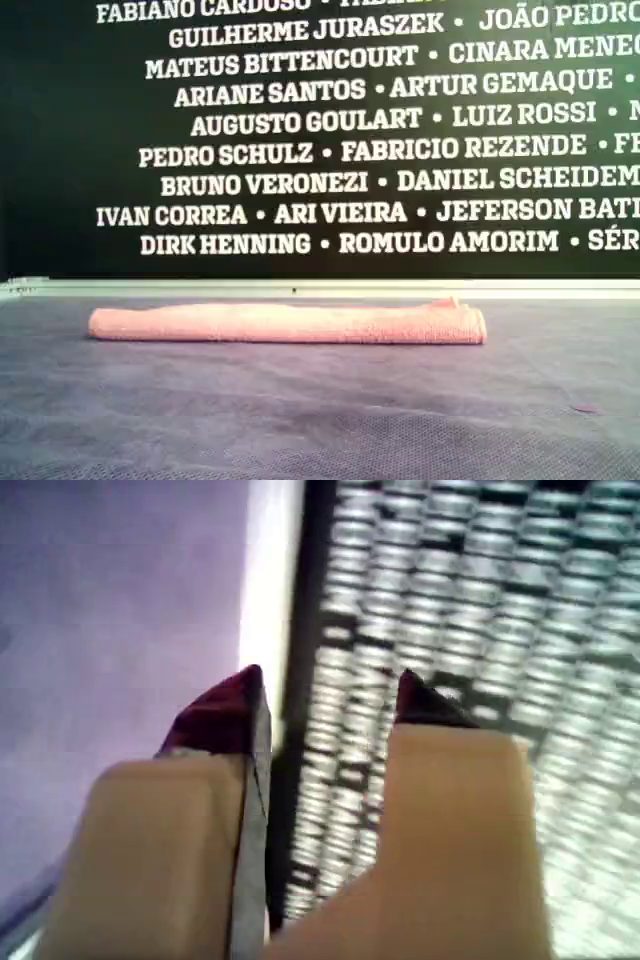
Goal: Fold a cloth
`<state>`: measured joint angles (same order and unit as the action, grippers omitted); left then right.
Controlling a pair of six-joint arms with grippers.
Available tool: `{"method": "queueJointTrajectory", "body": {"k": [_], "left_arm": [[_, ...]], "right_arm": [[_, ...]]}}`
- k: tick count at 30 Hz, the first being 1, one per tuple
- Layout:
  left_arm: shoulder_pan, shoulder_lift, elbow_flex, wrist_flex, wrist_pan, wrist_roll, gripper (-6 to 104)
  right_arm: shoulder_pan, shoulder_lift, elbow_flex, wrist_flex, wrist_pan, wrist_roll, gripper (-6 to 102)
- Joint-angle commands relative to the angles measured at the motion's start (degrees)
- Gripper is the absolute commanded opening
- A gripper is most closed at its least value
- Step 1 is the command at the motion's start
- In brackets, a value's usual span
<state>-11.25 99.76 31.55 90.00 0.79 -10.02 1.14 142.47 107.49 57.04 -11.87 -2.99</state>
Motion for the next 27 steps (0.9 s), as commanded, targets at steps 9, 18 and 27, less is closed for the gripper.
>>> {"method": "queueJointTrajectory", "body": {"k": [9, 18, 27], "left_arm": [[1.49, 42.28, 59.41, -12.57, -0.09, 0.26, 93], [1.41, 78.93, 110.92, -42.28, -0.09, 0.35, 99], [0.88, 78.49, 119.79, -43.95, -0.09, 0.35, 99]], "right_arm": [[-0.44, 22.68, 20.74, -0.26, 0.26, -0.35, 52], [-0.44, 34.37, 33.05, -1.14, 0.26, -0.35, 52], [-0.44, 36.39, 43.95, -1.41, 0.26, -0.35, 53]]}}
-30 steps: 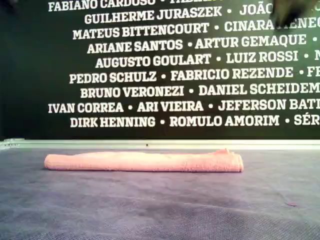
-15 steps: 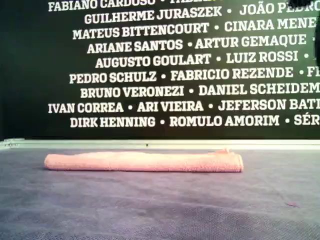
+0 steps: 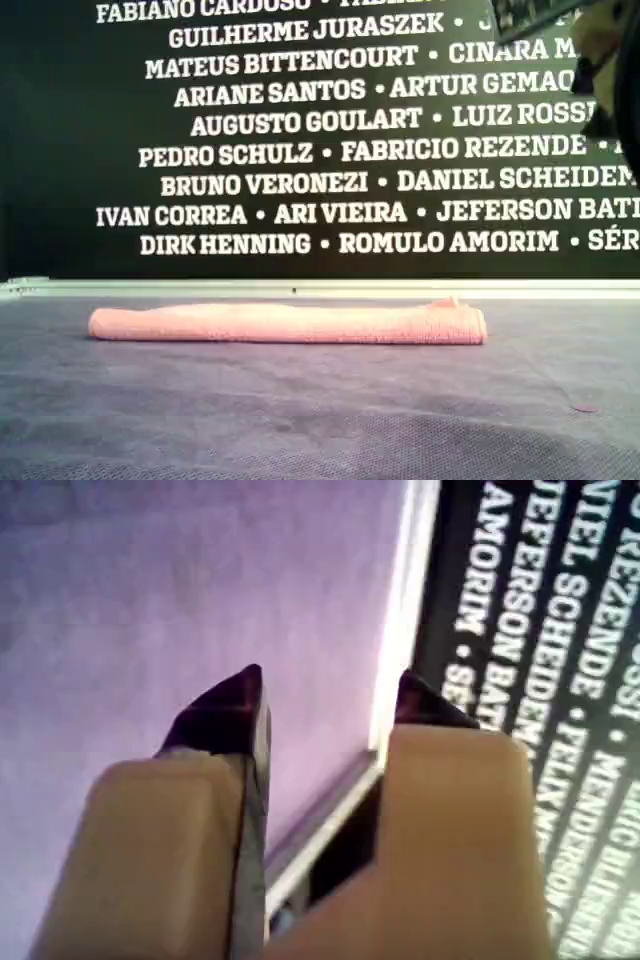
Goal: Fold a cloth
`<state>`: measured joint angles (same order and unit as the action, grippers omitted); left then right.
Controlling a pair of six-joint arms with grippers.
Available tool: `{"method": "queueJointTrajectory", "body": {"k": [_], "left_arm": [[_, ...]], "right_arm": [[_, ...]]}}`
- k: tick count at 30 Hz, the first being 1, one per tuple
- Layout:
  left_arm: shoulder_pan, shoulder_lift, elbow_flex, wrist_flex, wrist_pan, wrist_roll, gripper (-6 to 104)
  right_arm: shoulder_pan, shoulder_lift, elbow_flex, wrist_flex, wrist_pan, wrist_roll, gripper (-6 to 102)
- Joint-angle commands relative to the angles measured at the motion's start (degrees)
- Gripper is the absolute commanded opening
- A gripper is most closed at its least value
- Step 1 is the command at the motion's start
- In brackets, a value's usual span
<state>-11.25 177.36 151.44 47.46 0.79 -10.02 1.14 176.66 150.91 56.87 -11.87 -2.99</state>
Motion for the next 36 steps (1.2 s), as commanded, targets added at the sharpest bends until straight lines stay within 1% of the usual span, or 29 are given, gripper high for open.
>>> {"method": "queueJointTrajectory", "body": {"k": [1, 4, 10, 13, 14, 15, 16, 17, 19, 21, 22, 25, 26, 28, 29, 31, 33, 35, 36], "left_arm": [[0.79, 0.88, 0.97, -1.41, -0.09, 0.35, 99], [0.79, 0.88, 5.54, -1.41, 0.88, 0.35, 99], [0.70, 0.88, 14.68, -1.76, 0.88, 0.35, 99], [0.62, 0.88, 15.47, -1.76, 0.97, 0.44, 99], [0.62, 0.79, 14.94, -1.76, 0.97, 0.44, 99], [0.53, 0.79, 14.59, -1.76, 1.05, 0.97, 99], [0.18, 0.79, 14.50, -1.76, 1.05, 2.29, 99], [-0.62, 0.79, 14.41, -1.85, 1.05, 4.22, 99], [-2.99, 0.79, 14.41, -1.85, 0.97, 8.79, 99], [-4.83, 0.70, 14.33, -1.93, 0.70, 10.90, 99], [-5.10, 0.70, 14.24, -2.02, 0.09, 10.99, 99], [-4.66, 0.62, 11.43, -2.11, -0.09, 10.63, 99], [-4.66, 0.35, 10.02, -2.11, -0.09, 10.63, 99], [-5.01, -2.55, 6.59, -2.11, -0.09, 10.63, 99], [-5.27, -5.63, 4.57, -2.11, 0.53, 11.16, 99], [-5.27, -15.03, 0.00, -2.46, 0.62, 11.43, 99], [-5.19, -27.33, -5.45, -5.10, 0.53, 11.60, 99], [-5.10, -40.34, -11.16, -8.26, 0.53, 11.60, 99], [-5.36, -46.05, -13.97, -9.76, 0.62, 11.60, 100]], "right_arm": [[-0.44, 2.20, 1.49, -1.85, 0.26, -0.35, 53], [-0.44, 2.20, 5.80, -6.24, 0.26, -0.26, 53], [-0.09, 2.20, 14.41, -17.23, 0.18, -0.26, 52], [0.62, 2.20, 15.64, -22.68, -0.62, -0.26, 53], [0.62, 1.85, 15.64, -24.61, -0.44, 0.00, 53], [0.62, 1.58, 15.47, -26.10, 0.09, 0.53, 53], [0.35, 1.58, 15.47, -26.89, 0.18, 0.53, 53], [0.09, 1.49, 15.12, -27.25, 0.18, 0.62, 53], [0.53, 1.32, 14.33, -27.33, 0.18, 0.62, 53], [0.62, -0.35, 14.06, -28.12, 0.18, 0.35, 53], [0.70, -2.29, 13.80, -28.39, 0.18, -0.18, 53], [0.88, -13.10, 11.25, -28.65, 0.18, -0.53, 53], [0.88, -17.93, 9.05, -28.92, 0.18, -1.05, 53], [0.88, -28.74, 2.99, -30.15, -0.35, -2.72, 53], [0.88, -34.28, -0.62, -30.76, -0.35, -3.52, 53], [0.79, -44.74, -7.65, -32.08, -0.70, -3.87, 53], [0.88, -54.76, -14.33, -33.13, -0.79, -3.34, 53], [1.23, -63.72, -19.86, -34.37, -0.79, -3.96, 53], [1.76, -67.15, -22.06, -34.98, -0.62, -3.96, 52]]}}
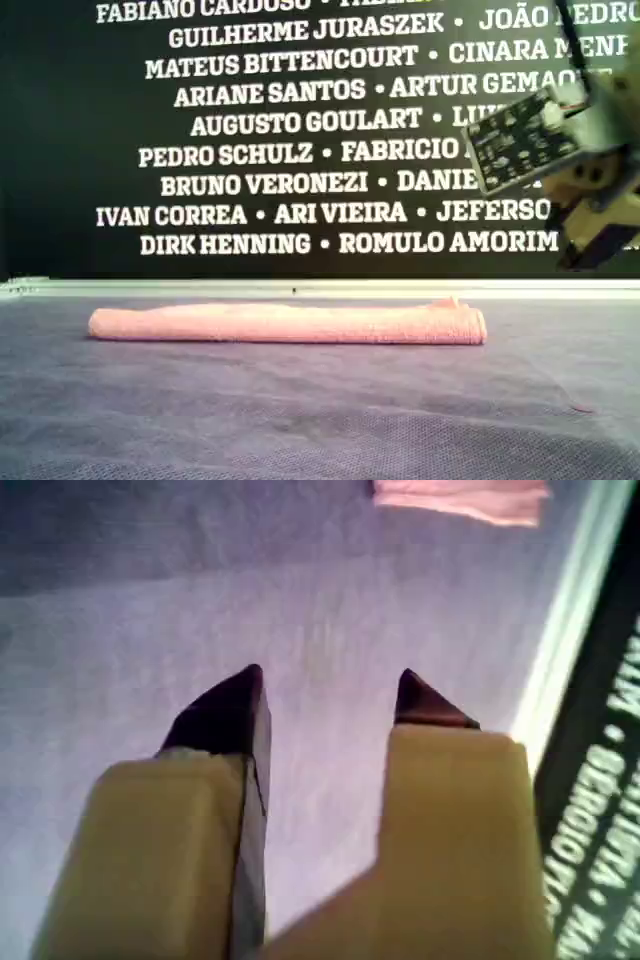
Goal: Fold a cloth
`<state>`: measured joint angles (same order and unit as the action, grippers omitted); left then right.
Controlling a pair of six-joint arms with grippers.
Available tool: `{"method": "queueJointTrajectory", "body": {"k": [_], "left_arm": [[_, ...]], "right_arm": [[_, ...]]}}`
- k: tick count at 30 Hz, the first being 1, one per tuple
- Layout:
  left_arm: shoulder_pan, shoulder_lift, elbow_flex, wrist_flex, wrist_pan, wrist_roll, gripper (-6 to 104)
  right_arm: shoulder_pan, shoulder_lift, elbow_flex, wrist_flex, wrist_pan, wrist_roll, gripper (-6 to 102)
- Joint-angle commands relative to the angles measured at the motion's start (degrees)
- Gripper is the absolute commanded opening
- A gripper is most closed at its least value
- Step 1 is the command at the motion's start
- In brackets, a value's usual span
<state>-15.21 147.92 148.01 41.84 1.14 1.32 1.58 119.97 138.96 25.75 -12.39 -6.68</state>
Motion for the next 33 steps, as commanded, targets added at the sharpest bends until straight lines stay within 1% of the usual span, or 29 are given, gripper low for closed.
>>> {"method": "queueJointTrajectory", "body": {"k": [1, 5, 6, 9, 14, 17, 21, 27, 30, 33], "left_arm": [[-1.49, -22.06, -13.27, -5.45, 0.53, 0.26, 100], [-1.49, -38.58, -22.76, -9.76, 0.53, 0.35, 100], [-1.49, -41.92, -24.96, -10.20, 0.00, 0.35, 100], [-1.49, -50.19, -31.99, -10.28, -0.35, 0.35, 100], [-1.49, -61.00, -43.86, -10.46, -0.18, 0.44, 100], [-1.49, -67.32, -51.06, -10.63, -0.18, 1.85, 100], [-1.32, -73.92, -59.94, -10.63, -0.35, 2.99, 100], [-1.32, -79.45, -67.41, -10.63, -0.35, 2.99, 100], [-1.23, -81.30, -70.14, -10.63, -0.35, 2.99, 100], [-0.97, -83.32, -73.21, -10.63, -0.35, 2.99, 100]], "right_arm": [[1.93, -13.89, -11.87, -4.39, 0.09, -0.26, 52], [4.13, -24.43, -17.49, -6.50, -0.18, -0.26, 52], [4.75, -26.19, -18.98, -6.59, 0.53, -0.35, 52], [5.71, -31.29, -24.79, -6.59, 0.70, -0.35, 53], [5.71, -37.18, -33.75, -5.62, 0.70, -0.44, 53], [5.71, -40.87, -37.44, -5.62, 0.79, -0.44, 53], [5.71, -45.62, -42.10, -5.62, 0.79, -0.35, 53], [5.71, -50.45, -48.34, -5.54, 0.88, -0.26, 53], [5.80, -52.12, -50.98, -5.54, 0.88, 0.35, 53], [6.50, -53.17, -53.00, -5.54, 0.88, 0.44, 53]]}}
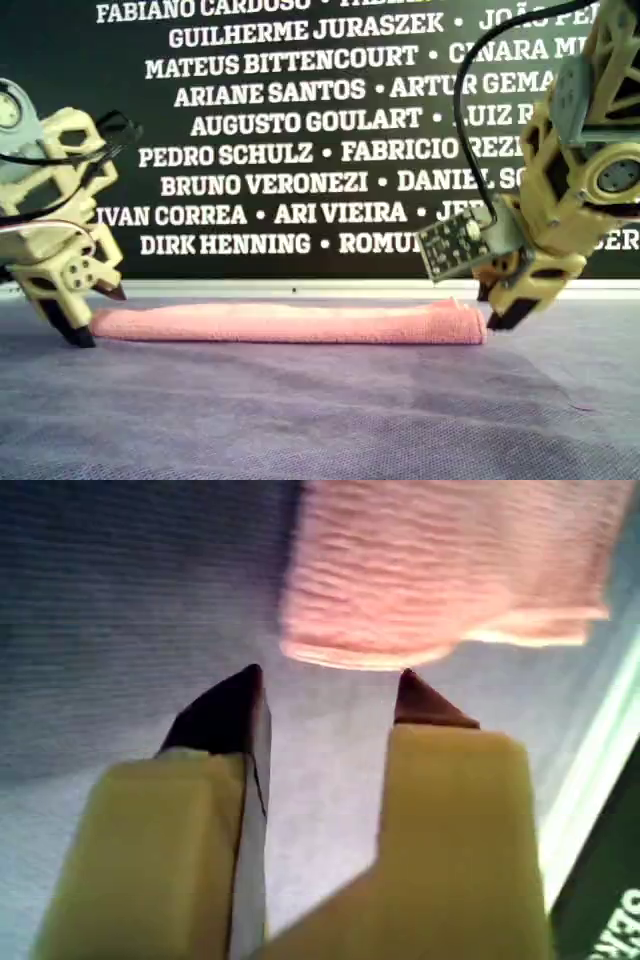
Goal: Fold a cloth
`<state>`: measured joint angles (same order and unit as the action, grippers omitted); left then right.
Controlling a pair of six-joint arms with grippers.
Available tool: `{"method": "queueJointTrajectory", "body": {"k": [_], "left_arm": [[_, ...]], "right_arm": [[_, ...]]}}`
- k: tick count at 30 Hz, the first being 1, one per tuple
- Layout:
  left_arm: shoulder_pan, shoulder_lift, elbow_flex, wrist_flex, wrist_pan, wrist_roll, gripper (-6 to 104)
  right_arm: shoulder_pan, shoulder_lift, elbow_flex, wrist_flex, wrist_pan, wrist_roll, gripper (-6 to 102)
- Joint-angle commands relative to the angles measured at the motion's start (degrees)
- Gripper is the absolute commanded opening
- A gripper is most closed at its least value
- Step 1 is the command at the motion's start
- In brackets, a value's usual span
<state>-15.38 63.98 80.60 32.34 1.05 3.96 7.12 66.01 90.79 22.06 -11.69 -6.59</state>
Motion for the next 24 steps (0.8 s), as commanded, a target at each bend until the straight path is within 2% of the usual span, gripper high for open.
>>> {"method": "queueJointTrajectory", "body": {"k": [1, 7, 13, 16, 24], "left_arm": [[-0.79, -0.09, -7.03, -1.14, -0.26, 0.35, 100], [-0.88, -4.57, -11.43, -1.14, -0.26, 0.35, 100], [-0.62, -6.24, -12.30, -1.14, -0.26, 0.35, 100], [-0.62, -6.50, -12.30, -1.14, -0.26, 0.35, 100], [-0.53, -6.59, -12.30, -1.14, -0.26, 0.35, 99]], "right_arm": [[1.32, 0.44, -5.19, -1.85, 0.18, 0.35, 53], [4.04, -2.55, -7.03, -1.41, 0.53, 0.44, 53], [4.92, -4.31, -10.28, -0.26, 6.86, 0.18, 53], [5.01, -6.86, -13.36, -0.26, 8.61, -0.35, 53], [5.01, -12.83, -24.26, 8.26, 8.17, -0.35, 53]]}}
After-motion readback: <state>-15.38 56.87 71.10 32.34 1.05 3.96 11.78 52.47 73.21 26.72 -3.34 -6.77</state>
